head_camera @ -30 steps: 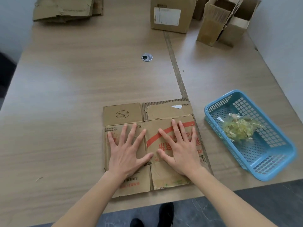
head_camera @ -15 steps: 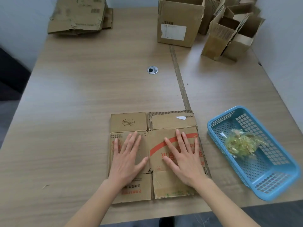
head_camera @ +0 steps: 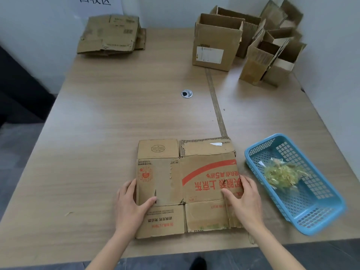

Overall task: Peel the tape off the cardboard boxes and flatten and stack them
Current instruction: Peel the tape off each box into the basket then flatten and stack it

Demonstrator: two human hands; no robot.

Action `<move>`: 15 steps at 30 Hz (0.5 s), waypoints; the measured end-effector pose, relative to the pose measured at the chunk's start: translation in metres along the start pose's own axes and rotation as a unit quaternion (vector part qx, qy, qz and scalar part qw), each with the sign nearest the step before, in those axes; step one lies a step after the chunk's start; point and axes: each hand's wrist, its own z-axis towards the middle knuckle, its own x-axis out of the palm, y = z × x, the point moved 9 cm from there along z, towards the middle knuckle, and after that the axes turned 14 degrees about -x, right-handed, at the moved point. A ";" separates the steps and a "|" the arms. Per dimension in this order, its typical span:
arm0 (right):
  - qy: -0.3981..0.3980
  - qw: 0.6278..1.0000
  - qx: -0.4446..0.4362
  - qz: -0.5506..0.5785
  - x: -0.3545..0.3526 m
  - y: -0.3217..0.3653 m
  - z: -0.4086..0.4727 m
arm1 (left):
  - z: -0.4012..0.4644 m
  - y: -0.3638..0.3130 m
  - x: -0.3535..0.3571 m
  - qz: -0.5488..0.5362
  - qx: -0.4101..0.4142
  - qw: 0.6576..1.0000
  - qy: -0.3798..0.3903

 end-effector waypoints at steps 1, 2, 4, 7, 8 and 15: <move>-0.009 1.000 0.000 0.008 -0.004 0.003 0.000 | -0.002 -0.002 -0.002 -0.035 -0.009 0.999 0.014; -0.012 1.000 -0.002 0.011 -0.008 0.008 0.000 | -0.004 -0.005 -0.006 -0.071 -0.017 0.997 0.028; -0.005 1.000 -0.012 0.010 -0.016 0.024 0.006 | -0.008 -0.014 -0.019 -0.119 -0.027 0.992 0.040; -0.003 0.999 -0.033 0.019 -0.031 0.062 0.020 | -0.006 -0.033 -0.054 -0.138 -0.020 0.990 0.019; -0.006 0.999 -0.046 0.026 -0.036 0.079 0.027 | -0.004 -0.041 -0.069 -0.142 -0.017 0.990 0.009; -0.031 0.980 -0.181 0.075 -0.084 0.254 0.067 | -0.005 -0.086 -0.245 -0.178 0.040 0.978 -0.105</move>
